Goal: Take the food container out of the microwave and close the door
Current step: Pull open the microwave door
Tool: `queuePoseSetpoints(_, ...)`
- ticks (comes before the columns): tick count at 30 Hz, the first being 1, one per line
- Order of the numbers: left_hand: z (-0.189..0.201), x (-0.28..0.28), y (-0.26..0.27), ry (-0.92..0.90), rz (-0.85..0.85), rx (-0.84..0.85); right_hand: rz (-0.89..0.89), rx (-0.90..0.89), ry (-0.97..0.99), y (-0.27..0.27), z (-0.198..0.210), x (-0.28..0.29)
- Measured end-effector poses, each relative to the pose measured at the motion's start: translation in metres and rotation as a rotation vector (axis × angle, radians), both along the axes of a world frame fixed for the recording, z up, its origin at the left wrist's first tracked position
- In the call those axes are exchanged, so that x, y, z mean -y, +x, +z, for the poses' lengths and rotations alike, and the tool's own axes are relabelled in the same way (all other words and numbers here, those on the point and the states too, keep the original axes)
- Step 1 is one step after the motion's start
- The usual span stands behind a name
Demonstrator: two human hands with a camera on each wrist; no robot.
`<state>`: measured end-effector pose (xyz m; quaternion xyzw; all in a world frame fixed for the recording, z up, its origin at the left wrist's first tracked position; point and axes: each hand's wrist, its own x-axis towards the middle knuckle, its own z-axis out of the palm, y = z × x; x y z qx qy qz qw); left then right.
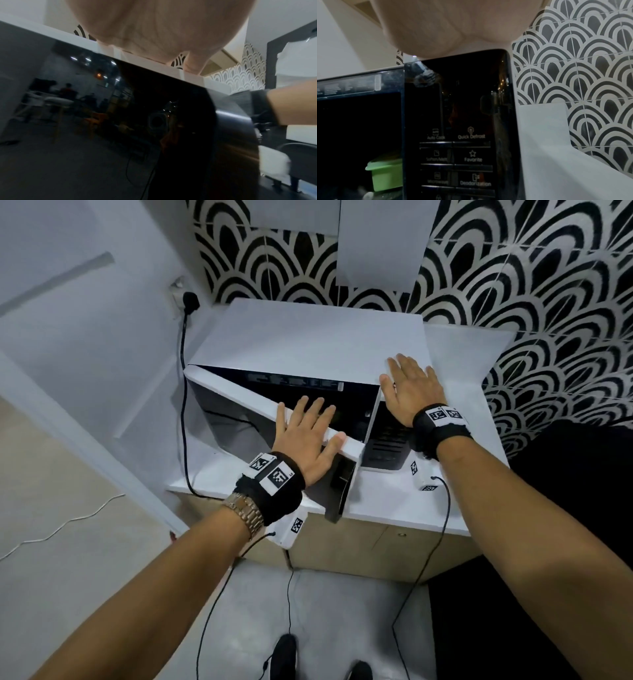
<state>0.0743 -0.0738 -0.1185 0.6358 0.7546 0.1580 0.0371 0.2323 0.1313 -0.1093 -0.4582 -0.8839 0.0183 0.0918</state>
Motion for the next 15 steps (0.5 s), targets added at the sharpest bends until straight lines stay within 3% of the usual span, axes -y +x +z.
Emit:
queuePoseSetpoints(9, 0.001, 0.077, 0.034, 0.029, 0.067, 0.195, 0.019, 0.005, 0.027, 0.001, -0.001, -0.001)
queuePoseSetpoints(15, 0.000, 0.114, 0.047, 0.015, 0.105, 0.196, 0.049, -0.008, 0.077, 0.001, -0.004, -0.004)
